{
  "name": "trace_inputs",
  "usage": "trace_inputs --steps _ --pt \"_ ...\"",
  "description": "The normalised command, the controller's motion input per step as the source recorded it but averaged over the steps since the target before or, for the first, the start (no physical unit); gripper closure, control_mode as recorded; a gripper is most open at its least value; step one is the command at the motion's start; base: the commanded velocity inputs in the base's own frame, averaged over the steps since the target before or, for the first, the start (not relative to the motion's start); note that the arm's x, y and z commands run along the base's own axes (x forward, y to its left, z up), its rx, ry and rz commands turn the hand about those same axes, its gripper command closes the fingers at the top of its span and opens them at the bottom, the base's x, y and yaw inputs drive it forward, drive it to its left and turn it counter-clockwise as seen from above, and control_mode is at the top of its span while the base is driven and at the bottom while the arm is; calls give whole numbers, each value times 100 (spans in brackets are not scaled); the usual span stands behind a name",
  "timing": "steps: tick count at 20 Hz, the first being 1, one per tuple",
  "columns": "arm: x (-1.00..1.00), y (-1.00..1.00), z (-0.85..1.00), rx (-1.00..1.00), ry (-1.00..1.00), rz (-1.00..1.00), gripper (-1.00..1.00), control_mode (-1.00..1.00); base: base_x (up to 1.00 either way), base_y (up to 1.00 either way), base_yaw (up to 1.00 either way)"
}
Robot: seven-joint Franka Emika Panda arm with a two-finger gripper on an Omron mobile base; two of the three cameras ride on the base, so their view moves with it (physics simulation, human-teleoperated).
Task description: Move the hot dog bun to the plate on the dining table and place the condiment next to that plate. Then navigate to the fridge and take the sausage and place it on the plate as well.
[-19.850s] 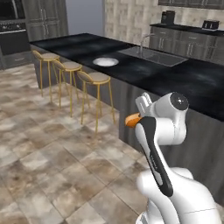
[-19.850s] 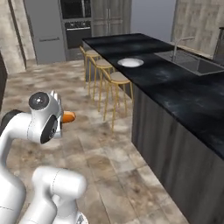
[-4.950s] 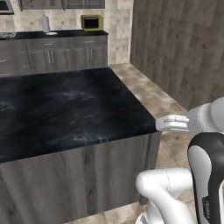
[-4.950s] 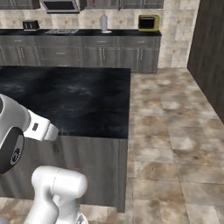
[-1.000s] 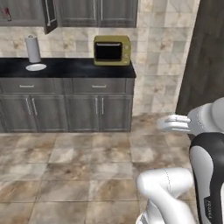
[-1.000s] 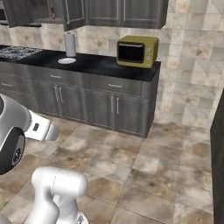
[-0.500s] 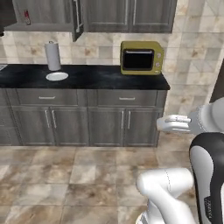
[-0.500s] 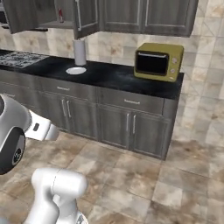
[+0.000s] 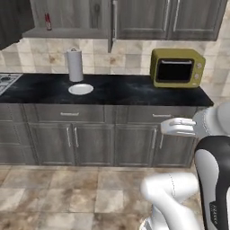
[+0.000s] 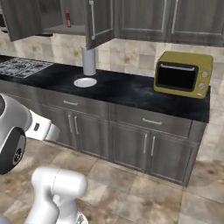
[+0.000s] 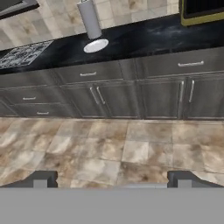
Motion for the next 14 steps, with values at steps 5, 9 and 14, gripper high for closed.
trace_inputs --steps 5,9,14 --pt "0 0 0 0 0 0 -100 100 69 93 -9" --pt "0 0 0 0 0 0 -100 100 68 98 -16" --pt "0 0 0 0 0 0 -100 100 59 79 -23"
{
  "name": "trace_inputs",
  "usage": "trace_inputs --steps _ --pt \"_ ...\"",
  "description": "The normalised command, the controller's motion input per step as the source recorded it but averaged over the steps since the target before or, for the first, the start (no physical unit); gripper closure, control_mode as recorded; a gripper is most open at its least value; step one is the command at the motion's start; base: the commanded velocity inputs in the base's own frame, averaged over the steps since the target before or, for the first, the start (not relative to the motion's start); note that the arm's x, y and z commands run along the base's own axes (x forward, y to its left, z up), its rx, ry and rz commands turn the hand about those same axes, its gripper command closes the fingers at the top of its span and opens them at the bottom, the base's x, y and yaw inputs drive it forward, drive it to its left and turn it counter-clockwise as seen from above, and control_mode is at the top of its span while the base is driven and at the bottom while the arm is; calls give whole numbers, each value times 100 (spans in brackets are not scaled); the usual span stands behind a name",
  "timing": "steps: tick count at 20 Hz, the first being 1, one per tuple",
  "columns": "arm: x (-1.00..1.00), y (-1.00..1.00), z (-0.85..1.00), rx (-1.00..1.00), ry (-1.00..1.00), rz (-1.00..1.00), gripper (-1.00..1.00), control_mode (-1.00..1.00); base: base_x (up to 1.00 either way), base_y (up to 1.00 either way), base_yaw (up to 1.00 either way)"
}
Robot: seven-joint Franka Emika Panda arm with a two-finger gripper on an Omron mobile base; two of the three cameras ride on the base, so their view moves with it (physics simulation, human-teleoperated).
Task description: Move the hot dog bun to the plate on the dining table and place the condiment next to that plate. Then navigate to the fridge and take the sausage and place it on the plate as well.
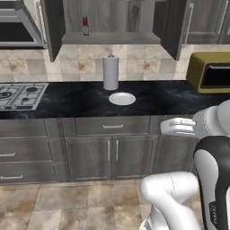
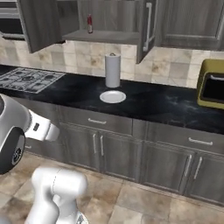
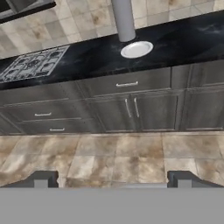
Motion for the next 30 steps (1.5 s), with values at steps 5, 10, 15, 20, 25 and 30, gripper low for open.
trace_inputs --steps 5,10,15,20,25,30 --pt "0 0 0 0 0 0 -100 100 48 16 -6" --pt "0 0 0 0 0 0 -100 100 92 11 -7" --pt "0 0 0 0 0 0 -100 100 96 16 -5" --pt "0 0 0 0 0 0 -100 100 77 49 -8" --pt "0 0 0 0 0 0 -100 100 28 31 -1" --pt "0 0 0 0 0 0 -100 100 33 33 -5"
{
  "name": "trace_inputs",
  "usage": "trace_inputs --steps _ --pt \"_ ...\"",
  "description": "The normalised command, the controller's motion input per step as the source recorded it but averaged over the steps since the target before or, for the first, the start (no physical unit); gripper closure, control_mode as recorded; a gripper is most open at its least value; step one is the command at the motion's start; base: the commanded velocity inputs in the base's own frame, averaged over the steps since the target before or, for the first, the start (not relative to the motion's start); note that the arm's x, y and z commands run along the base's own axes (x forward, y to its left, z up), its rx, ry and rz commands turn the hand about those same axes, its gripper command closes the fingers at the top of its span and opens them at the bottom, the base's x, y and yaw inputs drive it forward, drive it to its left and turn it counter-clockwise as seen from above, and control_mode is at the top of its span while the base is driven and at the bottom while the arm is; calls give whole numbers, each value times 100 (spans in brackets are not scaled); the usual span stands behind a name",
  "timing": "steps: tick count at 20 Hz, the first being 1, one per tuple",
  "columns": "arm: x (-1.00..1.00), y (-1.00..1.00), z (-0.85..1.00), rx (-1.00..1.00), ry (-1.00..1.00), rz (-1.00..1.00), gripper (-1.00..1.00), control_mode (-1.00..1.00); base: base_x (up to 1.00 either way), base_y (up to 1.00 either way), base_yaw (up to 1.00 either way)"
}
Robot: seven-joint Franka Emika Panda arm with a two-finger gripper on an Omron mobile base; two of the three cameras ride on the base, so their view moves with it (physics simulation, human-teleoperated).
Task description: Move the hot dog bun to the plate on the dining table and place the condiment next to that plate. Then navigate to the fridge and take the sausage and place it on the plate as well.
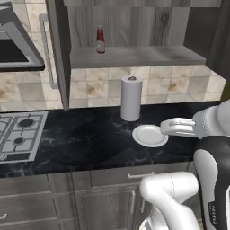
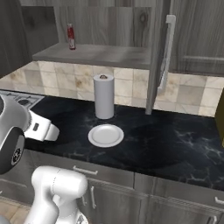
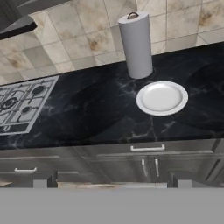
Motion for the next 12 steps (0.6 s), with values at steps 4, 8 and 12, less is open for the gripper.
trace_inputs --steps 4,8,12 --pt "0 0 0 0 0 0 -100 100 57 47 -10" --pt "0 0 0 0 0 0 -100 100 68 25 -11" --pt "0 0 0 0 0 0 -100 100 78 38 -15"
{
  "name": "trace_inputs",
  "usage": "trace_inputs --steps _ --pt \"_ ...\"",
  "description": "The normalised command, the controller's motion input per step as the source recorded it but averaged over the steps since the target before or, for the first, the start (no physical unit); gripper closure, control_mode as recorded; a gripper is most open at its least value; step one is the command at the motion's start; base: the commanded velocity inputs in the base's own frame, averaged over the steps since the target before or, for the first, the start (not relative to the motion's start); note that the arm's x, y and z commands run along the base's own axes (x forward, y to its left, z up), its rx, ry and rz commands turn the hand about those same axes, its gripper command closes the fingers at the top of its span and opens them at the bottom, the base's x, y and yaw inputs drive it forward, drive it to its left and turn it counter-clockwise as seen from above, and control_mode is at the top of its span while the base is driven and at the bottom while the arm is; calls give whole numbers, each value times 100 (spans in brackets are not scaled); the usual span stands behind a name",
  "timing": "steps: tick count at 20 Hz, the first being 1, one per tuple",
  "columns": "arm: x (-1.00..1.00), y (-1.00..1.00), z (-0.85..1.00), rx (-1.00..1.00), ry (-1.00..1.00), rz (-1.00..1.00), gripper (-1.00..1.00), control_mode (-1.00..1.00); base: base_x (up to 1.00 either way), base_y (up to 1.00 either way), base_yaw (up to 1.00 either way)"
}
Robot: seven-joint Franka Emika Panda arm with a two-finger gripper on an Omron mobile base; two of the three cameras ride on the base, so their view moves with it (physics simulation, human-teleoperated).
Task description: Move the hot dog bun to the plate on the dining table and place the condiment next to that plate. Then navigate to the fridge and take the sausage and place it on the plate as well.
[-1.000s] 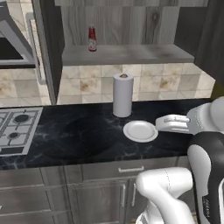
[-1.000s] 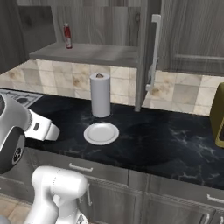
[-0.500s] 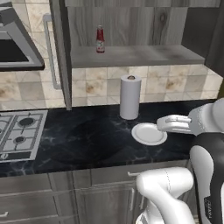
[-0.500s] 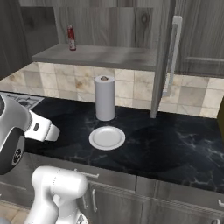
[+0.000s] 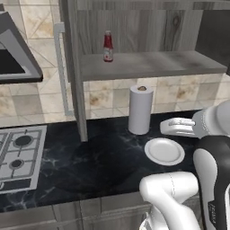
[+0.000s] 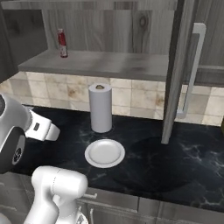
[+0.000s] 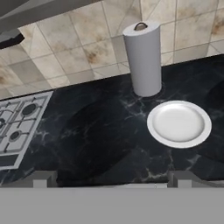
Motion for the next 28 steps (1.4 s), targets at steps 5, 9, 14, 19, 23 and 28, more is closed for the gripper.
trace_inputs --steps 5,9,14,19,23,28 --pt "0 0 0 0 0 0 -100 100 80 3 -4" --pt "0 0 0 0 0 0 -100 100 83 1 -2" --pt "0 0 0 0 0 0 -100 100 83 0 0" --pt "67 7 25 2 -16 1 -100 -100 0 0 0" --pt "12 10 86 0 -44 19 -100 -100 0 0 0" --pt "-12 1 100 -5 -46 13 -100 -100 0 0 0"
